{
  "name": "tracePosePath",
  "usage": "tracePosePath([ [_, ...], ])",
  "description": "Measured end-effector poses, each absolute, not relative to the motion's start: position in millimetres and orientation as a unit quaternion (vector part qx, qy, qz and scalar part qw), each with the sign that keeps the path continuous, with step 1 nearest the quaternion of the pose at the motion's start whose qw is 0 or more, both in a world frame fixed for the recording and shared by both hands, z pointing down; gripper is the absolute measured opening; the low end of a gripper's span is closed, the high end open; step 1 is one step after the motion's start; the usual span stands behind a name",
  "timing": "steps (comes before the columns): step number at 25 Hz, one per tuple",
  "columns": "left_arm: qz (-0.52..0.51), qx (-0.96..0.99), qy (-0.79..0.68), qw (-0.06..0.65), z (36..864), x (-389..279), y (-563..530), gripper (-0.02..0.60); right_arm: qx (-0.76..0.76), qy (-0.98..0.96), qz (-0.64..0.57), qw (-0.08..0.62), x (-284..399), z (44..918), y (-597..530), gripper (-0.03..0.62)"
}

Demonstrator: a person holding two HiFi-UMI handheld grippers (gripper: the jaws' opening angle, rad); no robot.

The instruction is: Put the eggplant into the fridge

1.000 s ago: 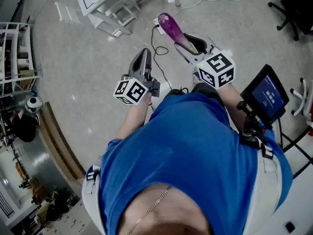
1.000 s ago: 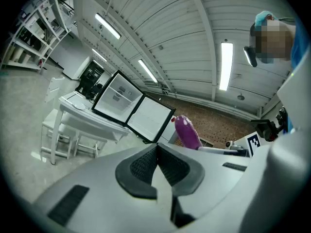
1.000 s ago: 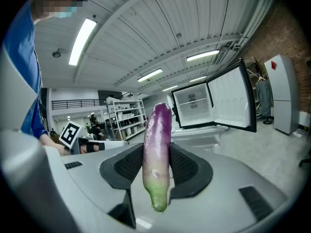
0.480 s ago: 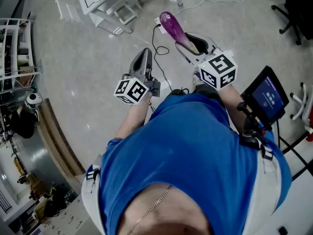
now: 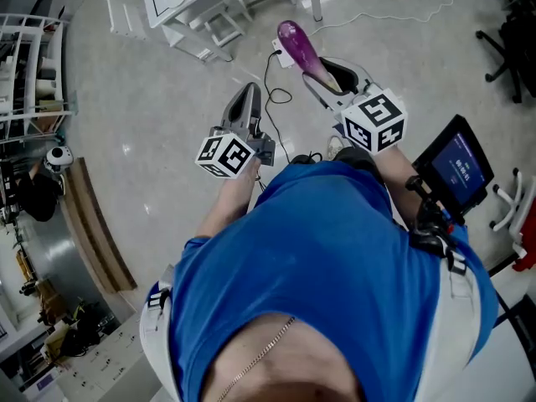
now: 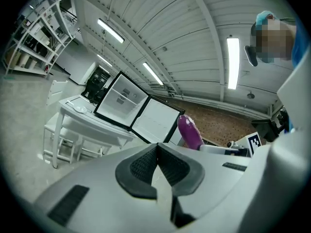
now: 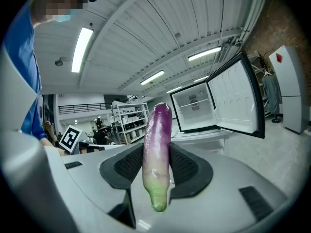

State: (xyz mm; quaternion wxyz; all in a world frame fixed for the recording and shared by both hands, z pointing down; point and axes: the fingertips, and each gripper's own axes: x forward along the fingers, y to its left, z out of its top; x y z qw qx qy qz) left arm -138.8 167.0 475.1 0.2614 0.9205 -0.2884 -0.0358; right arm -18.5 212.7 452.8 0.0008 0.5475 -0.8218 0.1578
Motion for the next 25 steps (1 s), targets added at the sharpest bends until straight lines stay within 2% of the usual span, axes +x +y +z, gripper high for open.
tracePosePath([
  [8,-0.044,0.91,-0.32,0.26,489,-55,121,0.008,0.518,-0.84,0.162,0.002,67,470,160,0.173],
  [25,-0.033,0.909,-0.331,0.251,469,-75,119,0.009,0.513,-0.839,0.18,-0.007,56,466,158,0.172],
])
